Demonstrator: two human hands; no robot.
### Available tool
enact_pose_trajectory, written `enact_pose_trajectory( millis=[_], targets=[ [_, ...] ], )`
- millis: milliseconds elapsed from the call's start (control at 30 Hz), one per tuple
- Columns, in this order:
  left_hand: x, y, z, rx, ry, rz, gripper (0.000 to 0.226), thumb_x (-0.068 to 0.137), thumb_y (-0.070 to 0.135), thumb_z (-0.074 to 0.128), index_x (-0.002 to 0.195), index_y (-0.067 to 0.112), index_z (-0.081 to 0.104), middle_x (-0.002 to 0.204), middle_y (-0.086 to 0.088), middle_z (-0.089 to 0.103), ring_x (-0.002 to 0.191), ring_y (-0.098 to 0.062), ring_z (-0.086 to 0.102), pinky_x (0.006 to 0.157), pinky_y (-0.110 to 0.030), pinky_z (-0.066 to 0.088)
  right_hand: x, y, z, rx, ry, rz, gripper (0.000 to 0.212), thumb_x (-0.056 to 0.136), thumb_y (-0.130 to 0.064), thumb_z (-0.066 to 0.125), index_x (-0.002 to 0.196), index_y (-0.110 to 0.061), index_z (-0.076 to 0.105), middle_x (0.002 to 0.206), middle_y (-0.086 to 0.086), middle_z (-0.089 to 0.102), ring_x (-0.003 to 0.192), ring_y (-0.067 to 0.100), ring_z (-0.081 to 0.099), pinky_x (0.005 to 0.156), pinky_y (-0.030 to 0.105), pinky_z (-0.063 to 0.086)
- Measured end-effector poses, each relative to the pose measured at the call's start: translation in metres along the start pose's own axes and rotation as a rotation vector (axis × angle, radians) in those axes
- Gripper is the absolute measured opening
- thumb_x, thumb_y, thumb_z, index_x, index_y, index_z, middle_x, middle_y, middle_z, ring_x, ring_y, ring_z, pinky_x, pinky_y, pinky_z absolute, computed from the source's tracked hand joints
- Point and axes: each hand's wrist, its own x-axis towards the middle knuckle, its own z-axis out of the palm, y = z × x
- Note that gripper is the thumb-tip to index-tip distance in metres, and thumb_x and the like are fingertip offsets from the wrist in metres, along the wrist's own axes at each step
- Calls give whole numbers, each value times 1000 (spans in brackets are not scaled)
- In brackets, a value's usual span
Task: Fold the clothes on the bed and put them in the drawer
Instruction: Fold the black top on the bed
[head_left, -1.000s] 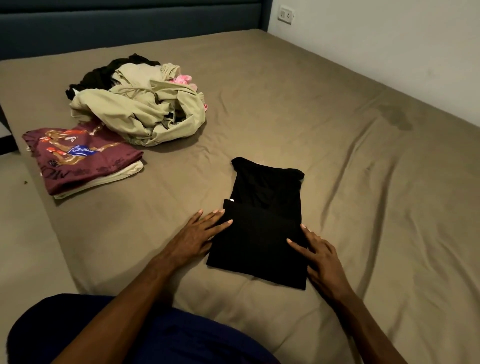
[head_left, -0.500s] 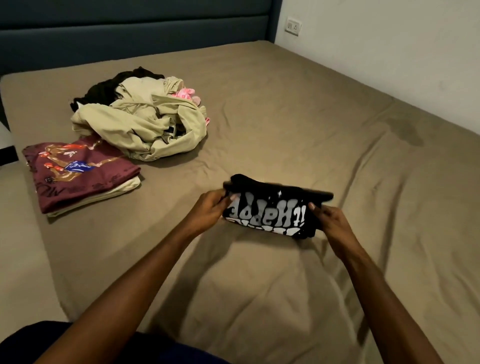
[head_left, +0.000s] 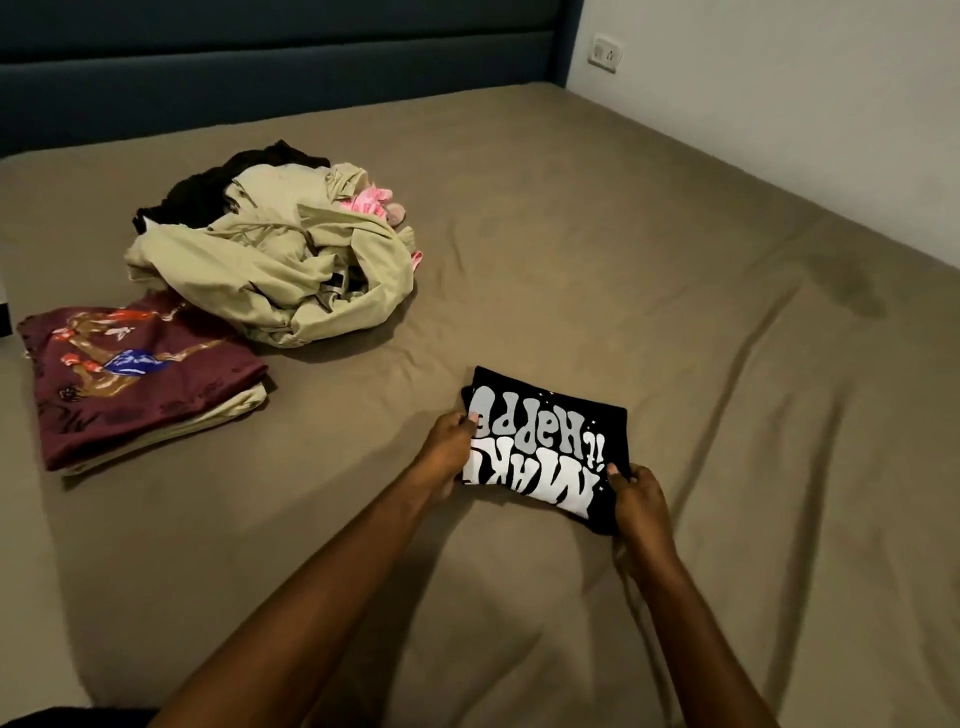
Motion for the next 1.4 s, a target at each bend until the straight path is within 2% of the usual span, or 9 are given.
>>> enact_pose_trajectory(
  millis=[167, 333, 633, 833, 967, 1100, 1167, 1300, 1400],
  targets=[
    [-11, -9, -22, 386, 127, 168, 29, 98, 41, 65, 106, 13, 64, 103, -3, 72, 97, -21, 68, 90, -38, 54, -25, 7, 10, -378, 256, -260, 50, 96, -34, 66, 135, -15, 42, 121, 15, 63, 107, 36, 62, 89, 45, 52],
    [-43, -23, -25, 655, 301, 326, 22, 92, 42, 71, 98, 22, 63, 87, 10, 68, 83, -16, 65, 75, -35, 53, -48, 23, 20, -501, 394, -395, 30, 92, -24, 72, 113, -9, 56, 116, 14, 55, 101, 39, 58, 92, 54, 51],
    [-54, -43, -43, 376, 271, 262, 23, 79, 40, 86, 74, 22, 72, 68, 8, 73, 67, -13, 71, 73, -40, 60, -47, 18, 11, -447, 410, -193, 31, 85, -45, 71, 93, -15, 75, 94, 11, 74, 87, 36, 68, 78, 42, 57],
    [-54, -33, -47, 272, 188, 222, 13, 77, 20, 89, 76, 17, 76, 63, 4, 71, 53, -7, 61, 63, -32, 55, -49, 9, 11, -517, 451, -278, 18, 90, -31, 71, 85, -15, 70, 81, 14, 70, 82, 39, 64, 72, 42, 54],
    [-56, -24, -47, 190, 165, 261, 11, 84, 13, 83, 83, 12, 72, 78, -6, 73, 69, -17, 68, 68, -39, 61, -55, 5, 13, -575, 513, -367, 16, 92, -32, 70, 96, -16, 72, 82, 14, 70, 81, 40, 63, 70, 41, 53],
    [-56, -11, -54, 136, 90, 385, 11, 87, 8, 78, 87, 11, 68, 78, -2, 71, 74, -8, 64, 68, -19, 50, -51, -6, 5, -300, 453, -275, 15, 88, -26, 79, 89, -12, 75, 79, 9, 74, 78, 34, 68, 73, 39, 52],
    [-56, -9, -63, 135, 26, 381, 10, 89, 9, 76, 90, 9, 66, 80, -11, 72, 76, -11, 65, 71, -21, 50, -48, -1, 2, -170, 382, -147, 13, 82, -23, 82, 78, -14, 73, 73, 6, 72, 72, 30, 69, 75, 43, 56],
    [-54, -26, -83, 307, -56, 283, 12, 85, 14, 78, 86, 10, 67, 82, -16, 74, 75, -16, 68, 76, -31, 50, -63, 24, 0, -316, 311, -165, 8, 87, -16, 73, 81, -20, 68, 81, 3, 73, 80, 31, 70, 76, 43, 56],
    [-59, -32, -89, 329, -68, 237, 10, 88, 8, 75, 87, 9, 65, 79, -9, 74, 75, -13, 69, 76, -30, 49, -72, 27, 0, -439, 287, -310, 18, 100, -32, 65, 89, -18, 64, 78, 2, 69, 74, 29, 64, 66, 37, 50]
  ],
)
